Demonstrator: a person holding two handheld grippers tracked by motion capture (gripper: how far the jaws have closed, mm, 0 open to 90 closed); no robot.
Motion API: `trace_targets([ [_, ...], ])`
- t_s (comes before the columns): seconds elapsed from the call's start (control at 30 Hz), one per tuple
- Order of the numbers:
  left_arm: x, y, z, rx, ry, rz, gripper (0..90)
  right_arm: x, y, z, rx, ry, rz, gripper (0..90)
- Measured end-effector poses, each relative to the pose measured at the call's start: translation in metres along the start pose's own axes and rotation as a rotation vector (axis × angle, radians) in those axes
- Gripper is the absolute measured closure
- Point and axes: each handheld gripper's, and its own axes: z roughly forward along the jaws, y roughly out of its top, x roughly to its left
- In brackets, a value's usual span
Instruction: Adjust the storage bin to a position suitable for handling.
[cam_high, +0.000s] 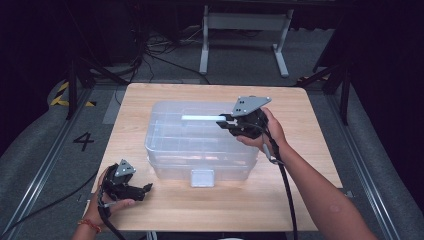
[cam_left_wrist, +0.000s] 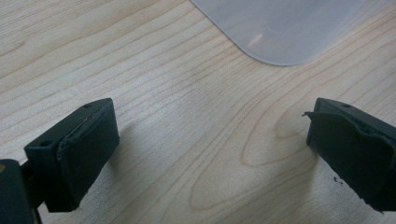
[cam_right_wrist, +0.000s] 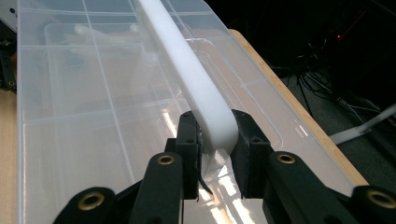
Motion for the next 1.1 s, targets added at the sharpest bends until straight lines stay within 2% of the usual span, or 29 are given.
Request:
trace_targets([
  [0.03,0.001,0.000,-0.001,0.001,0.003,0.010,4.2,0.000,0.000,0.000,0.001,0.001,-0.003,74.8],
  [0.1,0.000,0.000,-0.002,-0.007,0.005,0.001,7.3,0.000,0.001,0.000,0.009,0.001,-0.007,74.9],
  [0.17,0.001,-0.001,-0.003,-0.023,0.017,-0.019,12.0,-0.002,0.002,0.000,0.011,0.007,-0.004,74.9],
  [0.27,0.003,0.000,-0.004,-0.040,0.038,-0.056,25.3,-0.007,0.004,0.000,0.012,0.023,0.013,74.8],
  [0.3,0.003,0.000,-0.004,-0.040,0.038,-0.056,27.2,-0.008,0.006,0.000,0.012,0.023,0.019,74.7],
  [0.37,0.004,0.002,-0.005,-0.035,0.026,-0.085,29.4,-0.011,0.008,0.000,0.014,0.024,0.029,74.6],
  [0.43,0.003,0.005,-0.008,-0.036,0.059,-0.043,31.3,-0.016,0.010,0.000,0.009,0.033,0.050,74.4],
  [0.7,-0.004,0.021,-0.040,-0.186,0.131,0.004,38.3,-0.031,0.019,0.001,0.026,0.067,0.081,73.8],
  [0.77,-0.007,0.029,-0.051,-0.217,0.158,0.028,39.0,-0.034,0.021,0.001,0.032,0.069,0.085,73.5],
  [0.93,-0.013,0.047,-0.068,-0.271,0.178,0.061,40.3,-0.040,0.027,0.002,0.044,0.062,0.091,72.8],
  [1.03,-0.017,0.057,-0.073,-0.302,0.182,0.072,40.5,-0.044,0.030,0.003,0.049,0.060,0.097,72.3],
  [1.1,-0.018,0.064,-0.074,-0.306,0.203,0.084,40.4,-0.046,0.032,0.003,0.057,0.057,0.104,72.0],
])
